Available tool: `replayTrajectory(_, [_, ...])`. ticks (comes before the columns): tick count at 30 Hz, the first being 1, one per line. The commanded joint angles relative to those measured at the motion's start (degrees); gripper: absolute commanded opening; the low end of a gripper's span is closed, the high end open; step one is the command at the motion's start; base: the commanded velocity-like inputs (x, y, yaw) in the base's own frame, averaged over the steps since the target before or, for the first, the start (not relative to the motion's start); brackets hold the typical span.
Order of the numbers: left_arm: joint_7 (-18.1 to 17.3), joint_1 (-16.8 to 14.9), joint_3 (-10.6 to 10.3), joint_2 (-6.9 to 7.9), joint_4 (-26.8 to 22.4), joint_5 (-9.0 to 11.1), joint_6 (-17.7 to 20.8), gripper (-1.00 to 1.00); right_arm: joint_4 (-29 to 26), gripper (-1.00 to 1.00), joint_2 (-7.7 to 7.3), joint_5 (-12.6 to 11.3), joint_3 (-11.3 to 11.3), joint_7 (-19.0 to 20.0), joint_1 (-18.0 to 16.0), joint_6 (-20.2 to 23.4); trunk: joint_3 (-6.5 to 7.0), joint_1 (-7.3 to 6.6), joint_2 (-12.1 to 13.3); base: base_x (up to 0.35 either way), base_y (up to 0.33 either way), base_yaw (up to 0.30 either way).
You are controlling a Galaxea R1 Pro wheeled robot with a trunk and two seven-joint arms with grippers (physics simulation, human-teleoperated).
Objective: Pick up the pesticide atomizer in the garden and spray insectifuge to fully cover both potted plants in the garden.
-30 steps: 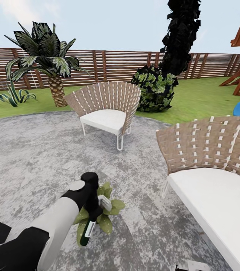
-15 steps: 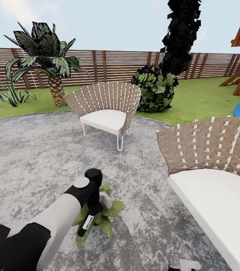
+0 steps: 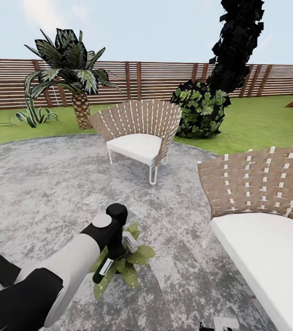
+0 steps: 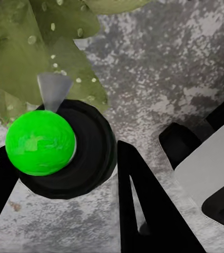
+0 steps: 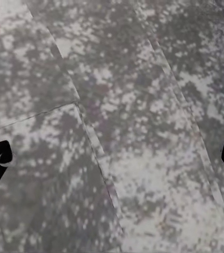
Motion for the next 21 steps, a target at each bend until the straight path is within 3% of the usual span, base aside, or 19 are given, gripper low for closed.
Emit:
replayTrajectory(1, [-0.6, -0.02, -0.1, -0.02, -0.02, -0.55, 0.69, -1.0, 0.02, 1.0, 0.01, -0.36, 0.33, -0.14, -0.03, -0.16, -0.05, -0.02, -0.02, -0.116, -0.261, 0.104])
replayTrajectory(6, [-0.6, 0.14, -0.02, 0.01, -0.02, -0.47, 0.86, -1.0, 0.02, 1.0, 0.01, -0.36, 0.33, -0.14, -0.03, -0.16, -0.05, -0.02, -0.02, -0.148, -0.24, 0.027])
replayTrajectory(15, [-0.6, 0.23, 0.16, 0.41, -0.02, -0.48, 1.01, -1.0, 0.02, 1.0, -0.16, 0.42, 0.34, -0.14, -0.04, -0.25, -0.05, -0.02, -0.02, -0.014, -0.023, 0.001])
replayTrajectory(18, [-0.6, 3.19, 0.15, 0.73, -0.02, -0.6, 0.95, -1.0, 0.02, 1.0, -0.16, 0.43, 0.33, -0.14, -0.04, -0.25, -0.05, -0.02, -0.02, 0.0, 0.0, 0.0])
replayTrajectory(21, [-0.6, 3.79, 0.12, 0.69, -0.02, -0.6, 0.98, -1.0, 0.02, 1.0, -0.16, 0.43, 0.33, -0.14, -0.03, -0.25, -0.05, -0.02, -0.02, 0.0, -0.014, 0.0])
